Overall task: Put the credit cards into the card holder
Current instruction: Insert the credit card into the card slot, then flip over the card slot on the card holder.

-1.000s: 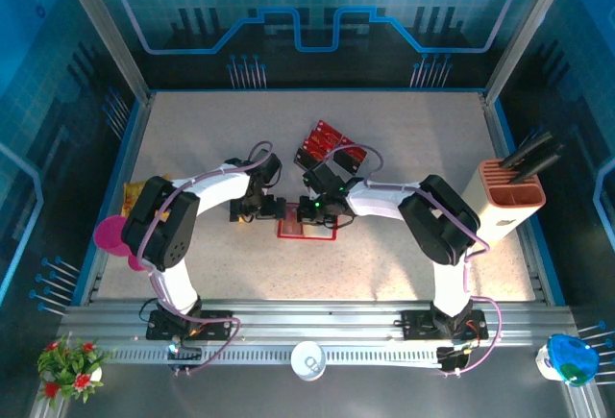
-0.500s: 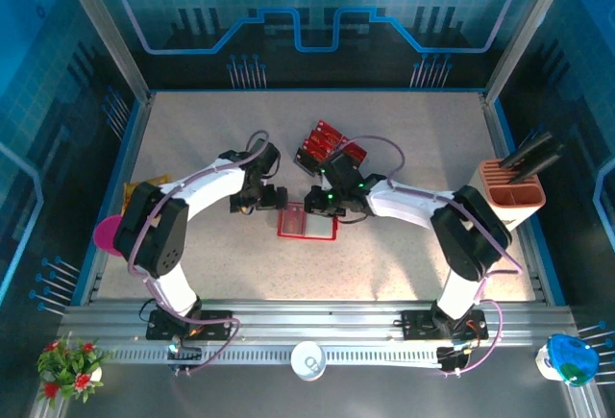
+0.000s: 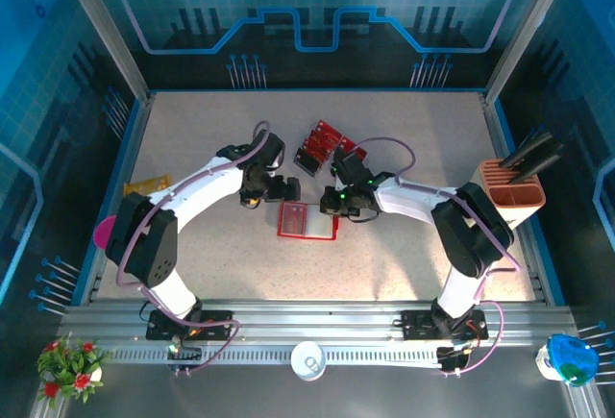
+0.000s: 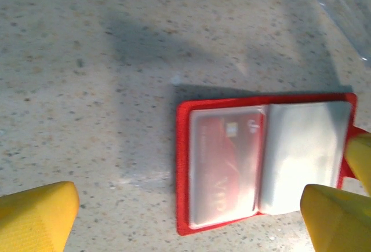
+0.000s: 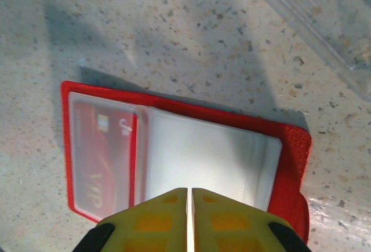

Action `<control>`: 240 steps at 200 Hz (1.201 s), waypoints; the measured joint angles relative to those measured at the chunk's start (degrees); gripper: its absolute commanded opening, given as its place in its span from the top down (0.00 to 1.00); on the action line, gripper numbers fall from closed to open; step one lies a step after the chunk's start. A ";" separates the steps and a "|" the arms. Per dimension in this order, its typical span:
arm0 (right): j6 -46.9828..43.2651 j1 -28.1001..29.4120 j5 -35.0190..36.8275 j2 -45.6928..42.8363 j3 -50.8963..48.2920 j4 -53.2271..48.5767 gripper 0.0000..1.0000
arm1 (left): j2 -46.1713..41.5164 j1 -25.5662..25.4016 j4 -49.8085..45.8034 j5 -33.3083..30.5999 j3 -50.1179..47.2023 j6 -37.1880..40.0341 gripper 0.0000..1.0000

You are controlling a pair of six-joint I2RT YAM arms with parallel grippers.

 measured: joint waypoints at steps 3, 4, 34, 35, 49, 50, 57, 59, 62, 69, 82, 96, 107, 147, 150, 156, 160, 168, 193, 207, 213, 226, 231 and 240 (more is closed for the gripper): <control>-0.15 0.00 0.00 0.26 0.04 -0.02 0.89 | 0.00 -0.33 0.02 0.09 0.04 0.00 0.01; -0.20 0.00 -0.02 0.31 0.04 -0.04 0.89 | 0.00 -0.50 0.02 0.13 0.07 0.00 0.01; -1.03 0.00 0.02 1.88 0.15 -0.66 0.90 | 0.11 -2.80 0.70 0.87 0.07 -0.13 0.01; -1.07 0.00 0.02 1.90 0.15 -0.66 0.90 | 0.13 -2.86 0.76 0.92 0.07 -0.15 0.01; -1.36 0.00 -0.02 2.75 0.50 -0.79 0.91 | 0.28 -3.32 1.29 1.09 -0.07 -0.17 0.01; -1.38 0.00 -0.04 2.82 0.52 -0.79 0.91 | 0.31 -3.37 1.36 1.11 -0.11 -0.17 0.01; -1.51 0.00 -0.04 3.37 0.74 -0.83 0.91 | 0.39 -3.48 1.66 1.25 -0.39 -0.17 0.01; -1.49 0.00 -0.11 3.52 0.81 -0.83 0.91 | 0.42 -3.48 1.77 1.25 -0.50 -0.15 0.01; -1.51 0.00 -0.13 3.78 0.90 -0.79 0.91 | 0.46 -3.52 1.90 1.29 -0.63 -0.17 0.01; -1.49 0.00 -0.44 4.33 1.05 -0.70 0.92 | 0.61 -3.61 2.19 1.42 -1.05 -0.15 0.01; -1.44 0.00 -1.16 4.81 1.55 -0.15 0.93 | 0.92 -3.85 2.64 1.46 -1.88 -0.15 0.01; -1.31 0.02 -2.23 5.57 1.92 0.79 0.93 | 1.38 -4.22 2.89 1.46 -2.60 -0.13 0.01; -1.14 0.09 -2.69 5.90 2.14 1.33 0.94 | 1.70 -4.52 3.28 1.49 -3.13 -0.13 0.01; 0.57 0.42 -3.58 6.51 2.19 3.32 0.94 | 2.43 -5.51 5.03 2.03 -4.74 -0.11 0.01; 0.76 0.46 -3.67 6.54 2.19 3.45 0.94 | 2.47 -5.51 5.20 2.10 -4.92 -0.11 0.01; 1.16 0.52 -3.72 6.62 2.16 3.78 0.94 | 2.49 -5.64 5.55 2.14 -5.25 -0.11 0.01; 1.29 0.55 -3.76 6.69 2.14 4.02 0.95 | 2.49 -5.73 5.81 2.14 -5.51 -0.11 0.01; 1.64 0.61 -3.93 6.73 2.01 4.42 0.95 | 2.49 -5.81 6.10 2.32 -5.97 -0.11 0.01; 2.75 0.61 -4.42 6.73 1.36 5.70 0.95 | 2.95 -6.16 7.23 2.54 -7.10 -0.09 0.01; 3.13 0.61 -4.59 6.73 1.22 6.12 0.95 | 3.67 -6.40 7.69 2.54 -7.48 -0.04 0.01; 3.32 0.61 -4.61 6.73 1.16 6.32 0.95 | 4.04 -6.51 8.04 2.54 -7.69 0.07 0.01; 3.72 0.61 -4.74 6.73 1.03 6.58 0.95 | 4.79 -6.69 8.63 2.54 -8.09 0.11 0.01; 3.76 0.61 -4.76 6.73 1.01 6.64 0.95 | 5.09 -6.73 8.72 2.54 -8.22 0.11 0.01; 3.96 0.61 -4.76 6.73 0.98 6.73 0.95 | 5.42 -6.80 8.92 2.51 -8.46 0.13 0.01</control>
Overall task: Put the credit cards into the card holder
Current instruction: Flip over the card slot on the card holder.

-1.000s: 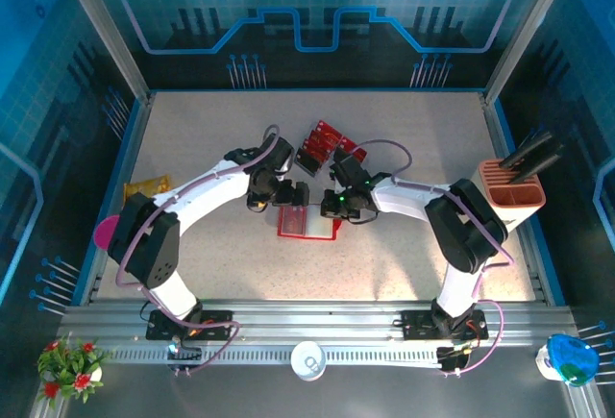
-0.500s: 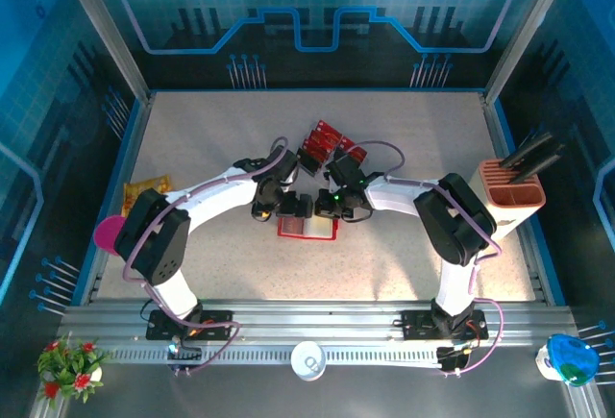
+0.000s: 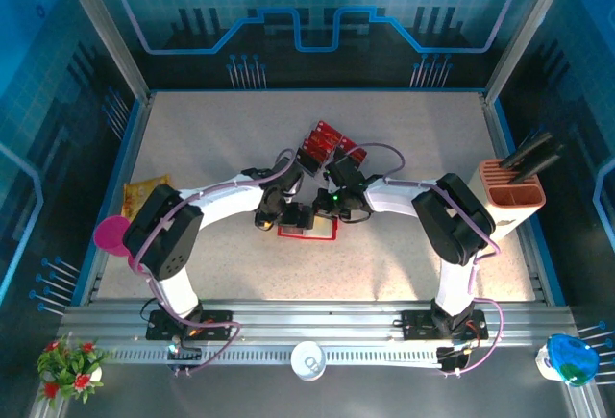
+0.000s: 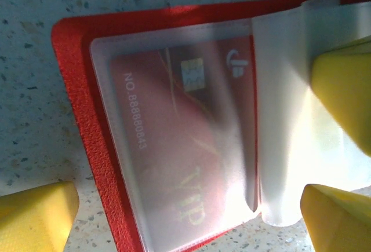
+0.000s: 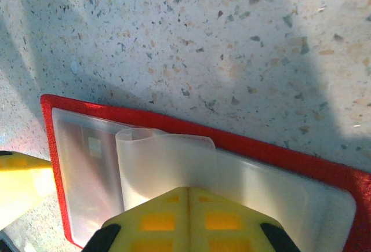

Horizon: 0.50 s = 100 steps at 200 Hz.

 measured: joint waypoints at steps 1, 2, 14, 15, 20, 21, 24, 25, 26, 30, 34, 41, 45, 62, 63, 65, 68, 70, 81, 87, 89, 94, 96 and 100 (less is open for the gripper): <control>0.02 0.00 0.00 0.00 0.00 0.02 0.95 | 0.04 0.00 0.04 0.00 -0.04 0.00 0.01; 0.04 0.00 0.00 0.00 0.00 0.02 0.95 | 0.07 0.00 0.07 0.00 -0.07 0.00 0.01; 0.24 0.00 0.02 0.00 0.00 0.02 0.95 | 0.35 -0.07 0.17 -0.02 -0.39 0.13 0.01; 0.24 0.00 0.00 0.00 0.00 0.04 0.95 | 0.35 -0.09 0.17 -0.02 -0.39 0.13 0.01; 0.26 0.00 0.00 0.00 0.00 0.02 0.95 | 0.50 -0.11 0.15 -0.24 -0.39 0.15 0.01; 0.26 0.00 0.00 0.00 0.00 0.02 0.95 | 0.55 -0.13 0.15 -0.26 -0.39 0.15 0.01; 0.26 0.00 0.00 0.00 0.00 0.02 0.95 | 0.59 -0.15 0.17 -0.31 -0.39 0.17 0.01; 0.26 0.00 0.02 0.00 0.00 0.02 0.95 | 0.61 -0.15 0.17 -0.35 -0.39 0.15 0.01; 0.26 0.00 0.02 0.00 0.00 0.02 0.95 | 0.61 -0.15 0.17 -0.46 -0.39 0.15 0.01; 0.26 0.00 0.02 0.00 0.00 0.02 0.95 | 0.61 -0.15 0.15 -0.48 -0.39 0.15 0.01; 0.26 0.00 0.02 0.00 0.00 0.02 0.94 | 0.66 -0.15 0.13 -0.66 -0.39 0.17 0.01; 0.26 0.00 0.02 -0.02 0.00 0.02 0.93 | 0.70 -0.22 0.15 -0.74 -0.39 0.17 0.01; 0.28 0.00 0.02 -0.02 0.00 0.02 0.92 | 0.72 -0.22 0.13 -0.92 -0.39 0.17 0.01; 0.63 -0.02 0.17 -0.48 -0.39 0.02 0.82 | 0.76 -0.33 0.13 -1.29 -0.39 0.17 0.01; 0.59 -0.02 0.17 -0.52 -0.44 0.02 0.81 | 0.76 -0.33 0.13 -1.31 -0.39 0.17 0.01; 0.59 -0.07 0.17 -0.68 -0.57 0.00 0.80 | 0.76 -0.33 0.13 -1.33 -0.39 0.17 0.01; 0.79 -0.09 0.26 -0.96 -0.76 -0.02 0.79 | 0.76 -0.35 0.13 -1.38 -0.39 0.17 0.01; 0.57 -0.09 0.24 -1.09 -0.85 -0.07 0.78 | 0.76 -0.37 0.13 -1.44 -0.39 0.17 0.01; 1.14 -0.17 0.70 -2.45 -1.57 -0.28 0.73 | 0.79 -0.46 0.13 -1.62 -0.39 0.17 0.01; 1.31 -0.24 0.94 -3.19 -1.97 -0.48 0.71 | 0.81 -0.48 0.13 -1.73 -0.39 0.15 0.01; 1.20 -0.26 0.96 -3.39 -2.08 -0.48 0.71 | 0.81 -0.50 0.13 -1.75 -0.39 0.17 0.01; 1.49 -0.35 1.31 -4.07 -2.45 -0.52 0.69 | 0.81 -0.52 0.13 -1.77 -0.39 0.15 0.01; 1.44 -0.39 1.33 -4.26 -2.54 -0.55 0.69 | 0.81 -0.52 0.13 -1.77 -0.39 0.15 0.01; 1.70 -0.46 1.57 -4.79 -2.78 -0.63 0.68 | 0.81 -0.52 0.13 -1.79 -0.39 0.15 0.01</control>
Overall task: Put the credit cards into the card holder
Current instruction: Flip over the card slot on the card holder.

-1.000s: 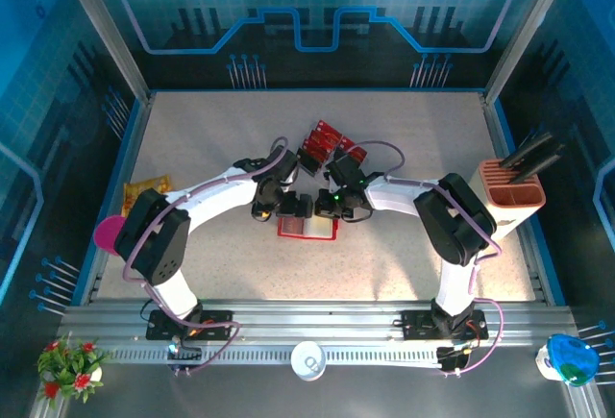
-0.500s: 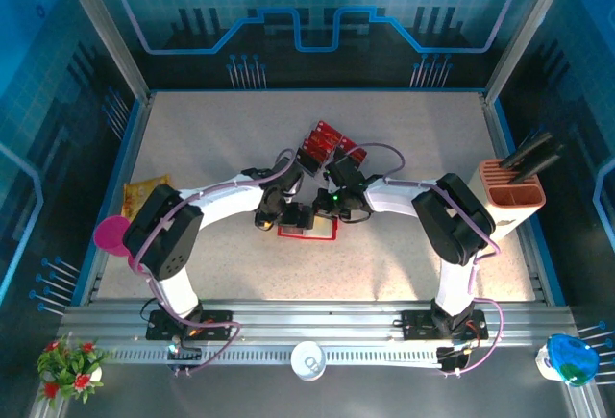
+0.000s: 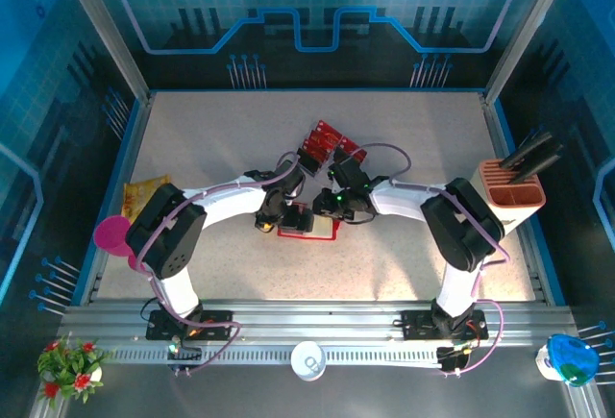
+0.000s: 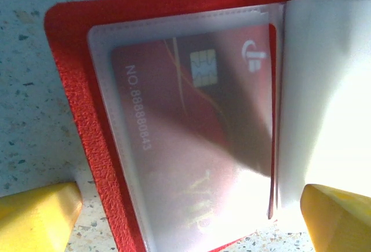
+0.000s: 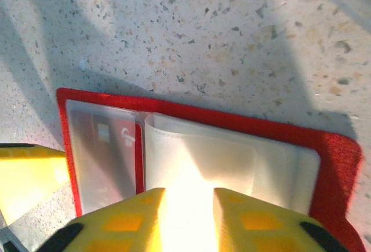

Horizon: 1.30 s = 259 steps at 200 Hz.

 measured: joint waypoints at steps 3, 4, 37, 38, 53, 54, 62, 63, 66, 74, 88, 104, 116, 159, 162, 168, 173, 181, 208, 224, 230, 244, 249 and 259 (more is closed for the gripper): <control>-0.04 -0.04 0.04 -0.35 -0.15 0.02 0.67 | 0.00 0.00 0.00 0.00 0.00 0.00 0.01; -0.02 -0.04 0.04 -0.42 -0.20 0.02 0.67 | 0.00 0.00 0.00 0.00 0.00 0.00 0.01; 0.46 -0.42 0.63 -1.33 -0.59 0.00 0.64 | 0.00 0.00 0.04 -0.20 -0.11 0.00 0.01; 0.48 -0.42 0.63 -1.33 -0.61 0.00 0.64 | 0.00 0.00 0.04 -0.22 -0.11 0.00 0.01; 0.48 -0.42 0.63 -1.33 -0.63 0.00 0.63 | 0.00 0.00 0.07 -0.22 -0.11 0.00 0.01; 0.50 -0.42 0.63 -1.33 -0.63 0.00 0.63 | 0.00 0.00 0.04 -0.24 -0.11 0.00 0.01; 0.63 -0.42 0.68 -1.33 -0.63 0.00 0.60 | 0.00 0.00 0.04 -0.26 -0.11 0.00 0.01; 0.61 -0.42 0.68 -1.33 -0.63 0.00 0.60 | 0.00 0.00 0.04 -0.26 -0.11 0.00 0.01; 0.66 -0.42 0.72 -1.33 -0.63 0.00 0.60 | 0.00 0.00 0.04 -0.28 -0.11 0.02 0.01; 0.76 -0.42 0.87 -1.31 -0.63 0.00 0.59 | 0.00 -0.02 0.09 -0.33 -0.17 0.00 0.01; 0.87 -0.42 1.07 -1.20 -0.63 0.00 0.59 | 0.00 -0.02 0.22 -0.39 -0.28 0.00 0.01; 0.90 -0.42 1.07 -0.87 -0.63 0.00 0.64 | 0.00 -0.02 0.24 -0.39 -0.28 0.00 0.01; 0.72 -0.42 1.05 -0.46 -0.63 -0.02 0.70 | -0.02 -0.02 0.26 -0.39 -0.31 0.00 0.01; 0.39 -0.39 1.03 1.53 0.02 -1.07 0.87 | -0.66 -0.07 0.17 -0.31 -0.31 0.00 0.01; 0.37 -0.39 1.03 1.60 0.13 -1.07 0.87 | -0.70 -0.07 0.17 -0.33 -0.31 0.00 0.01; 0.37 -0.39 1.03 1.81 0.37 -1.09 0.88 | -0.85 -0.04 0.11 -0.33 -0.31 0.00 0.01; 0.39 -0.35 1.03 2.05 0.63 -1.16 0.88 | -1.01 -0.04 0.09 -0.35 -0.31 0.00 0.01; 0.39 -0.35 1.01 2.45 0.94 -1.25 0.89 | -1.31 -0.04 0.02 -0.33 -0.31 0.00 0.01; 0.39 0.09 0.76 3.65 2.38 -1.44 0.91 | -1.68 -0.04 0.04 -0.31 -0.22 0.00 0.01; 0.42 0.81 0.42 4.66 3.63 -1.46 0.91 | -1.68 -0.04 0.07 -0.31 -0.22 0.00 0.01; 0.42 1.11 0.31 4.96 3.98 -1.44 0.91 | -1.68 -0.04 0.04 -0.31 -0.22 0.00 0.01; 0.44 1.75 0.20 5.55 4.70 -1.40 0.91 | -1.68 -0.04 0.00 -0.35 -0.22 0.07 0.01; 0.44 1.86 0.20 5.70 4.83 -1.38 0.91 | -1.68 -0.04 -0.22 -0.35 -0.22 0.13 0.01; 0.44 1.86 0.11 5.86 4.90 -1.27 0.91 | -1.62 0.00 -0.26 -0.35 -0.22 0.50 0.01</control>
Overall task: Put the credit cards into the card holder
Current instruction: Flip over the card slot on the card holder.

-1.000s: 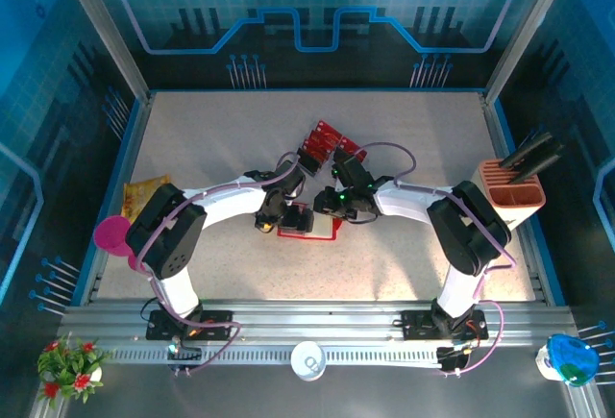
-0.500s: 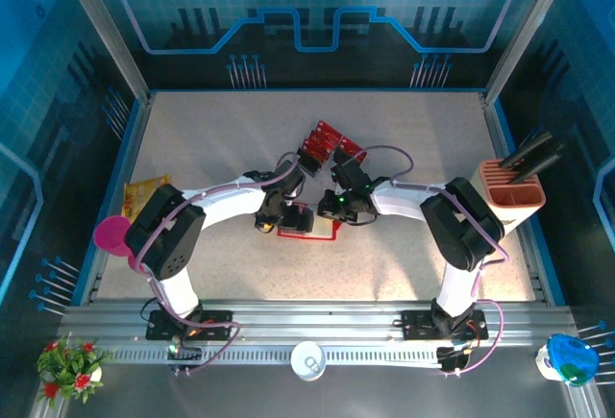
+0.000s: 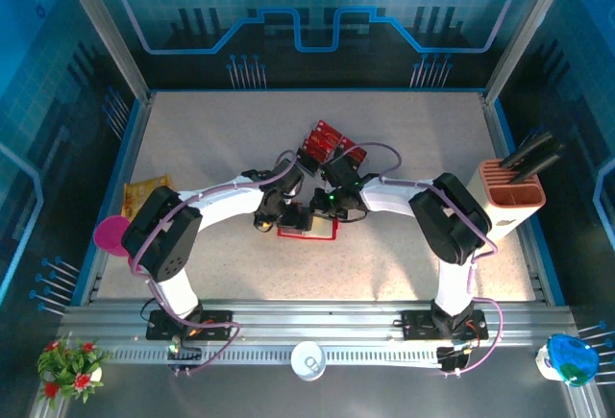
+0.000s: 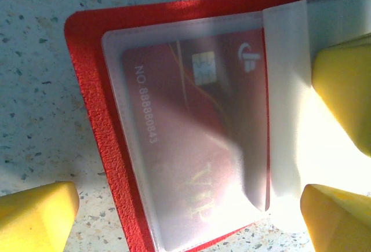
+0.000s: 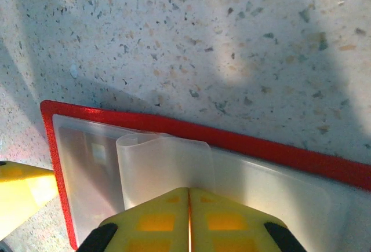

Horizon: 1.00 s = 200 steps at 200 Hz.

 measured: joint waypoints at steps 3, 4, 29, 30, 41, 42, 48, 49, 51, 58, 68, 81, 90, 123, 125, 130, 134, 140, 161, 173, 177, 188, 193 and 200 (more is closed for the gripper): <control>0.00 0.00 -0.02 0.00 0.04 0.00 0.91 | 0.07 0.00 0.02 -0.02 0.00 0.13 0.01; 0.02 0.00 -0.07 0.00 0.07 -0.02 0.91 | 0.07 0.00 0.02 -0.02 0.00 0.20 0.01; 0.02 0.00 -0.17 0.22 0.33 -0.04 0.90 | 0.74 0.00 0.04 -0.11 0.00 0.85 0.01; 0.02 0.00 -0.17 0.22 0.33 -0.04 0.91 | 0.76 0.00 0.04 -0.11 0.00 0.85 0.01; 0.02 0.00 -0.20 0.22 0.33 -0.02 0.90 | 1.18 0.00 0.07 -0.48 0.00 0.98 0.01; 0.02 0.00 -0.20 0.22 0.33 -0.02 0.90 | 1.22 0.00 0.07 -0.52 0.00 1.01 0.01; 0.04 0.00 -0.22 0.22 0.35 -0.04 0.90 | 1.46 0.00 0.07 -0.76 0.00 1.03 0.01; 0.04 0.00 -0.22 0.22 0.35 -0.04 0.90 | 1.49 0.00 0.07 -0.79 0.00 1.03 0.01; 0.07 0.00 -0.22 0.22 0.35 -0.04 0.89 | 1.53 0.00 0.07 -0.94 0.00 1.05 0.01; 0.20 0.00 -0.24 0.22 0.37 -0.04 0.88 | 1.62 0.00 0.04 -1.09 0.00 1.07 0.01; 0.28 -0.11 -0.35 0.20 0.37 -0.07 0.83 | 1.62 0.00 0.02 -1.38 0.00 1.27 0.01; 0.50 -0.50 -0.57 -0.09 0.37 -0.02 0.74 | 1.81 -0.02 -0.13 -1.57 -0.02 1.90 0.01; 1.18 -0.87 -0.39 -0.70 0.28 -0.09 0.69 | 1.86 -0.07 -0.11 -1.77 -0.02 1.99 0.01; 1.90 -1.88 -0.15 -4.24 -1.01 -0.17 0.61 | 2.05 -0.13 -0.09 -2.05 -0.02 2.05 0.01; 2.05 -1.90 -0.09 -4.48 -1.11 -0.20 0.61 | 2.05 -0.13 -0.09 -2.05 -0.02 2.05 0.01; 2.03 -2.03 -0.04 -4.98 -1.38 -0.15 0.60 | 2.05 -0.13 -0.09 -2.08 -0.02 2.05 0.01; 2.14 -2.14 -0.04 -5.31 -1.53 -0.15 0.60 | 2.08 -0.15 -0.09 -2.12 -0.02 2.05 0.01; 2.19 -2.25 0.09 -5.68 -1.77 -0.11 0.60 | 2.12 -0.20 -0.09 -2.21 -0.02 2.05 0.01; 2.62 -2.38 0.28 -6.05 -2.56 0.09 0.59 | 2.21 -0.31 -0.09 -2.45 0.00 2.05 0.01; 2.99 -2.38 0.33 -6.03 -3.32 0.22 0.58 | 2.21 -0.37 -0.07 -2.58 0.00 2.05 0.01; 3.04 -2.38 0.33 -6.03 -3.56 0.22 0.58 | 2.23 -0.37 -0.09 -2.62 0.00 2.05 0.01; 3.21 -2.38 0.33 -6.03 -4.11 0.22 0.57 | 2.27 -0.37 -0.09 -2.64 0.00 2.05 0.01; 3.26 -2.38 0.33 -6.03 -4.28 0.22 0.57 | 2.27 -0.37 -0.07 -2.64 0.00 2.05 0.01; 3.28 -2.38 0.33 -6.03 -4.44 0.20 0.57 | 2.27 -0.37 -0.09 -2.64 0.00 2.05 0.01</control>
